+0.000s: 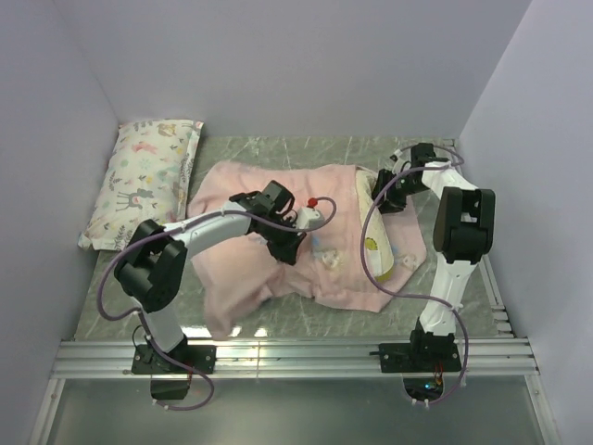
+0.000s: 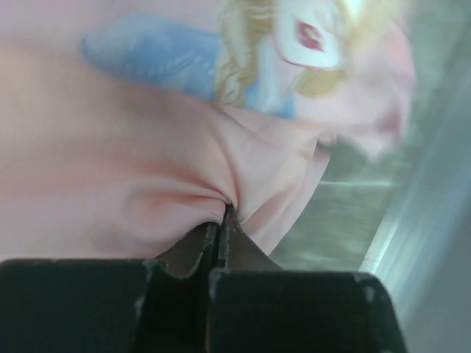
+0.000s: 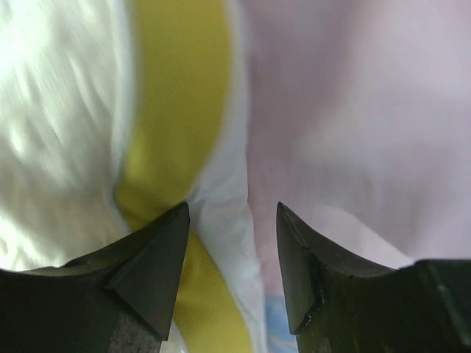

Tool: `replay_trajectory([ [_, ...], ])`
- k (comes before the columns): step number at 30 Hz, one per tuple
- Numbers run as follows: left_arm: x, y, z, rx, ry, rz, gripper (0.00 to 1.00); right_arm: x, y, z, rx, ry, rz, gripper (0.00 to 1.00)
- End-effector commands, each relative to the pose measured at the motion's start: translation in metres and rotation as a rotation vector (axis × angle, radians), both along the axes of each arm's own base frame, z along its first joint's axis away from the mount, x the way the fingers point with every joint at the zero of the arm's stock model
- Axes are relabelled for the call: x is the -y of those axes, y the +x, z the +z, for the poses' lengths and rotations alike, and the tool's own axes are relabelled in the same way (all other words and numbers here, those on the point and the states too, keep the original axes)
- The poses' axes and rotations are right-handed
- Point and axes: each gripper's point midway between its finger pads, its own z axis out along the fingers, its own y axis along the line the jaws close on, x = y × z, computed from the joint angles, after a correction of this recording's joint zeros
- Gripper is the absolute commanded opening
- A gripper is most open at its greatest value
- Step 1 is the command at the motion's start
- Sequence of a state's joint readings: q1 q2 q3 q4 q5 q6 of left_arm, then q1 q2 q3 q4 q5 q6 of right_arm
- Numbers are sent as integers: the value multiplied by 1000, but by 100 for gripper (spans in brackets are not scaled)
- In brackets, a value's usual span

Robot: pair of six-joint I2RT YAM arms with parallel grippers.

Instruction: Put the pillow into the pillowcase

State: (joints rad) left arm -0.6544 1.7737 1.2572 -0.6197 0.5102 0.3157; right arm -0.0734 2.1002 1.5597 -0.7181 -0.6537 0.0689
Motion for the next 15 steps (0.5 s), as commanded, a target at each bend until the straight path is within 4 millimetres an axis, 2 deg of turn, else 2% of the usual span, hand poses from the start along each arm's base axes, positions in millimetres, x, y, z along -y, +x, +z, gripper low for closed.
replay_trajectory([
  [1,13,-3,48,-63,-149,78,0,-44,-9,21,21,111,108,58],
  [2,6,10,51,-49,-154,131,0,-56,-17,22,12,123,138,57],
  [3,-14,34,52,-44,-152,228,0,-69,-30,23,0,141,175,57],
  [5,-39,63,53,-13,-121,339,0,-79,-41,26,-7,166,197,57],
  [6,-60,80,52,-2,-105,402,0,-83,-50,27,-22,180,204,57],
  [8,-80,97,54,26,-83,456,4,-94,-60,32,-37,221,234,56],
  [9,-91,103,57,43,-83,462,11,-97,-67,34,-47,232,245,56],
  [10,-93,107,66,71,-89,453,26,-100,-71,37,-50,248,256,56],
  [11,-95,105,71,85,-88,429,34,-100,-74,38,-56,248,256,56],
  [14,-90,106,103,143,-149,420,55,-95,-81,42,-45,221,276,56],
  [15,-85,106,116,173,-178,422,59,-93,-82,46,-17,208,294,55],
])
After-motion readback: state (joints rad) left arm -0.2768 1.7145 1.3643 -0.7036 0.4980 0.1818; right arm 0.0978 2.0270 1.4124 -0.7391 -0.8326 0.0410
